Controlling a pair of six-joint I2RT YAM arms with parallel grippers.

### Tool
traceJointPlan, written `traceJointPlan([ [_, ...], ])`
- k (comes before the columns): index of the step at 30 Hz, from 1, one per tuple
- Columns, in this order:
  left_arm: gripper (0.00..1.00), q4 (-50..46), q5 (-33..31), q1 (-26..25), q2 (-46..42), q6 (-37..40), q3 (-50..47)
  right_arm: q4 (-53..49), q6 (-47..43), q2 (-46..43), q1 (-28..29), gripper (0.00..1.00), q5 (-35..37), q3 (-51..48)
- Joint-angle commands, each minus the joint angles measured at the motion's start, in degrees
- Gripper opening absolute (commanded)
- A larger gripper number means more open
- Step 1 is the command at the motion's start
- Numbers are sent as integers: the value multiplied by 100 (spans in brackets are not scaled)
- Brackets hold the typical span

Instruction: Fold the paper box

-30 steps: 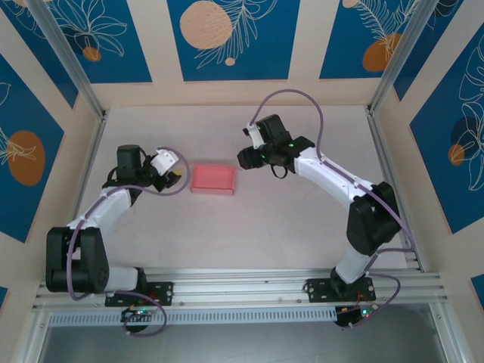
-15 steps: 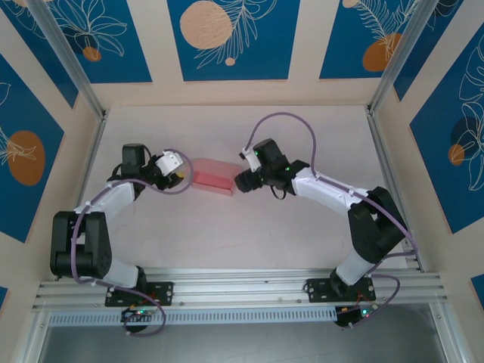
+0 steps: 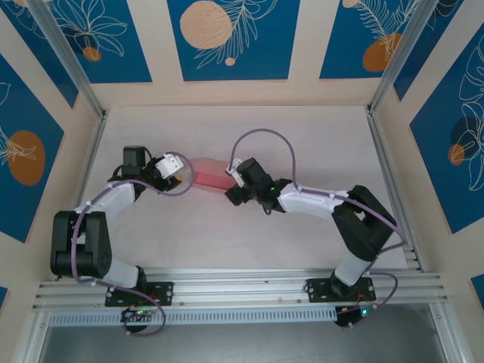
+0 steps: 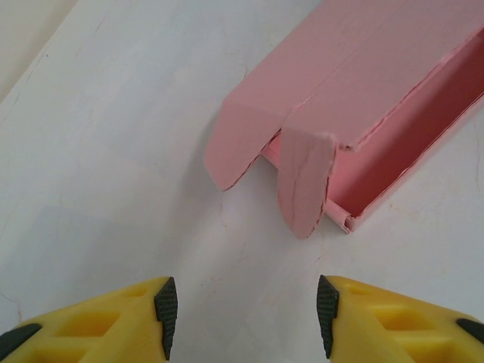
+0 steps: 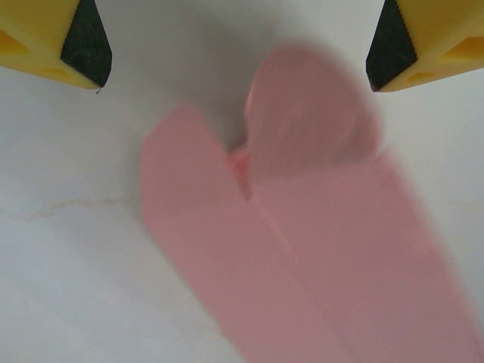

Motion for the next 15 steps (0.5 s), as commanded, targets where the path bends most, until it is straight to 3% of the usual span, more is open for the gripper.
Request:
traceJointPlan([
  [1, 53, -138, 58, -33, 43, 98, 1, 465, -365, 384, -83, 84, 326, 493],
  [7, 52, 68, 207, -59, 228, 22, 224, 116, -53, 766, -447, 58, -18, 1147],
  [15, 53, 289, 294, -231, 845, 116, 1089, -63, 34, 776, -594, 56, -230, 1315],
])
